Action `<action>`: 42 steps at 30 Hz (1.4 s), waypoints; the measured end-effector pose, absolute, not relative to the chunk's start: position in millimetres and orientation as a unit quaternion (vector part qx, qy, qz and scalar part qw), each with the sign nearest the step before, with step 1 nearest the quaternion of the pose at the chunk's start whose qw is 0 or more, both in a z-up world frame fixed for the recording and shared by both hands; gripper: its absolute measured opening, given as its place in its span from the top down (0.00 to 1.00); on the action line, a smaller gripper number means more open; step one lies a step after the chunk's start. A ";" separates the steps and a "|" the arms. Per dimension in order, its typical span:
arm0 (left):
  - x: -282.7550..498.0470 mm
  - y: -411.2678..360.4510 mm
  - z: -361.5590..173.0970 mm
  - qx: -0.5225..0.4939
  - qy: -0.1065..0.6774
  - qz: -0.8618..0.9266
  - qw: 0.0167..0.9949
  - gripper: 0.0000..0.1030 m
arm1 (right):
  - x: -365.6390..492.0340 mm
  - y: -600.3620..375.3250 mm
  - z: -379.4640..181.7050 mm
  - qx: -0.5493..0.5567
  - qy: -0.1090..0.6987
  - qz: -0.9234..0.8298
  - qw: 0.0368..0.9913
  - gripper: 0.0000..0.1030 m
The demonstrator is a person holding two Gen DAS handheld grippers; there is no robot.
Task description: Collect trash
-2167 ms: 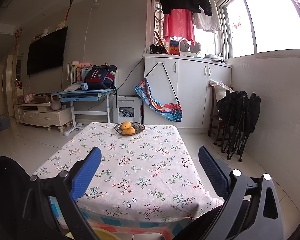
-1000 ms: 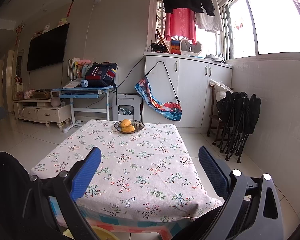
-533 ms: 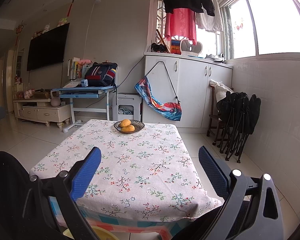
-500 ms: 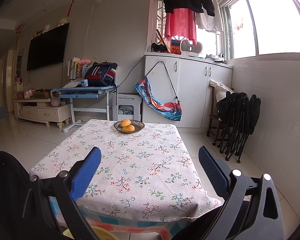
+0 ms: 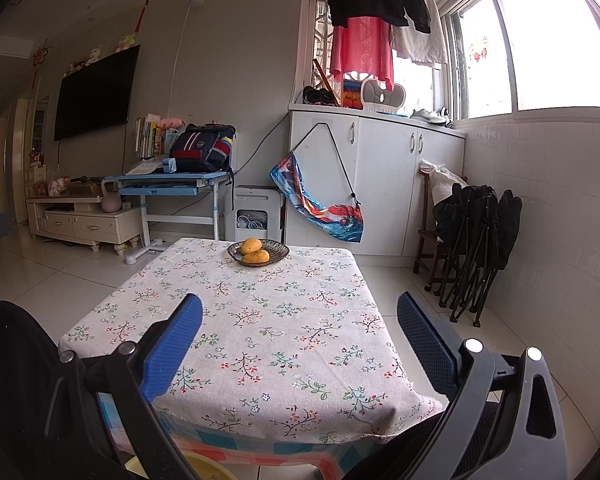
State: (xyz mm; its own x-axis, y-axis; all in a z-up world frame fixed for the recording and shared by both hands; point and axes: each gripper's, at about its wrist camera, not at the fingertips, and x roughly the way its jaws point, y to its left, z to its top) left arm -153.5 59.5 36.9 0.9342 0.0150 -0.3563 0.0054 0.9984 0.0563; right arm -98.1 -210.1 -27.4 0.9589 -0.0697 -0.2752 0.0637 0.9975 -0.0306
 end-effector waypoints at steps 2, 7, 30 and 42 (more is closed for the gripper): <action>-153.7 60.4 36.7 0.027 0.182 0.002 0.983 0.07 | -98.1 -210.0 -27.2 -0.011 0.139 -0.034 0.990 0.09; -153.3 61.0 35.7 0.028 0.183 0.001 0.983 0.07 | -98.0 -210.0 -27.1 -0.011 0.139 -0.034 0.990 0.09; -150.9 66.6 22.0 0.021 0.195 0.024 0.980 0.07 | -98.8 -214.1 -28.8 -0.016 0.142 -0.032 0.989 0.09; -136.8 67.9 10.0 0.021 0.248 0.027 0.968 0.07 | -96.3 -211.7 -32.4 -0.030 0.153 -0.017 0.988 0.08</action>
